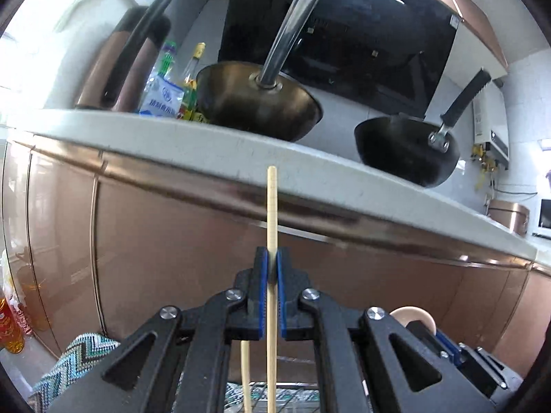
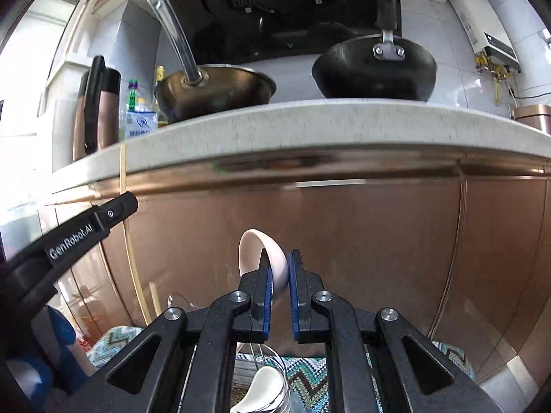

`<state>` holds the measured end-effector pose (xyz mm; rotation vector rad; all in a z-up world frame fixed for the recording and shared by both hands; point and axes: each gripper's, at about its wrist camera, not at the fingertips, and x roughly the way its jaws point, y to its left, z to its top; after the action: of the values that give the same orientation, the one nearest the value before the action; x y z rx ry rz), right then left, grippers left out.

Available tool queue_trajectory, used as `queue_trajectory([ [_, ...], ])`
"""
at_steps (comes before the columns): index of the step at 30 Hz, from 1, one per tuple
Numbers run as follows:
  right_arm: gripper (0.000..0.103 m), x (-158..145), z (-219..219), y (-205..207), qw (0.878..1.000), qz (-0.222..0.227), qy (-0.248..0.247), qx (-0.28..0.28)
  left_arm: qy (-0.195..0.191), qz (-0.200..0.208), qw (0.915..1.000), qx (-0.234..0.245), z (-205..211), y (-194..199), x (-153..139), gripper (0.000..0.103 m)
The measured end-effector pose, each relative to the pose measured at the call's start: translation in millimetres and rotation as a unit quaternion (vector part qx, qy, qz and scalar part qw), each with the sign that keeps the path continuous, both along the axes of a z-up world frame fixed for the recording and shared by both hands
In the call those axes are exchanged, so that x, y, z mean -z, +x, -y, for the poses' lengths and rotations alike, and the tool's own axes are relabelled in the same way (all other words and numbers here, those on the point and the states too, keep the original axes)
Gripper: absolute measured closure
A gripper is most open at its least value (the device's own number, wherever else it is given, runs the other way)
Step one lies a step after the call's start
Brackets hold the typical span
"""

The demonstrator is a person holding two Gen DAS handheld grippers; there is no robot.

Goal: Organize utensils
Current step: 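Lift both and release the chopstick and pink spoon into the holder, then move both open tools back down over the remaining utensils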

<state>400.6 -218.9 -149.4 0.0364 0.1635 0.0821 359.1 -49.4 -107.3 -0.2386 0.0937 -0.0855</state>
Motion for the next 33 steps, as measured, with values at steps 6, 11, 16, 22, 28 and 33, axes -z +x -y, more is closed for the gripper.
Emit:
queue_trajectory([
  [6,0.082,23.8,-2.9,-11.6,1.000,-0.012,-0.006,-0.008,0.012,-0.002,0.9999,0.008,4.0,-10.4,20.2,0.089],
  [11,0.078,8.1,2.9,-34.4,1.000,0.001,0.003,-0.007,0.020,0.013,0.9996,0.015,-3.5,-36.4,-3.8,0.073],
  [16,0.076,-33.4,10.7,-72.7,1.000,0.030,0.001,-0.004,0.034,0.041,0.9986,0.006,-22.1,-76.1,-49.5,0.061],
  [22,0.073,-82.7,21.8,-131.4,0.999,0.047,-0.007,0.000,0.070,0.063,0.9955,-0.013,-48.9,-136.9,-104.4,0.052],
  [28,0.073,-120.0,31.4,-192.9,0.999,0.049,-0.019,-0.002,0.090,0.046,0.9949,-0.006,-72.2,-193.1,-138.2,0.051],
  [33,0.073,-128.6,43.2,-223.6,0.999,0.024,-0.018,-0.018,0.109,-0.013,0.9937,0.022,-81.1,-213.8,-136.2,0.051],
])
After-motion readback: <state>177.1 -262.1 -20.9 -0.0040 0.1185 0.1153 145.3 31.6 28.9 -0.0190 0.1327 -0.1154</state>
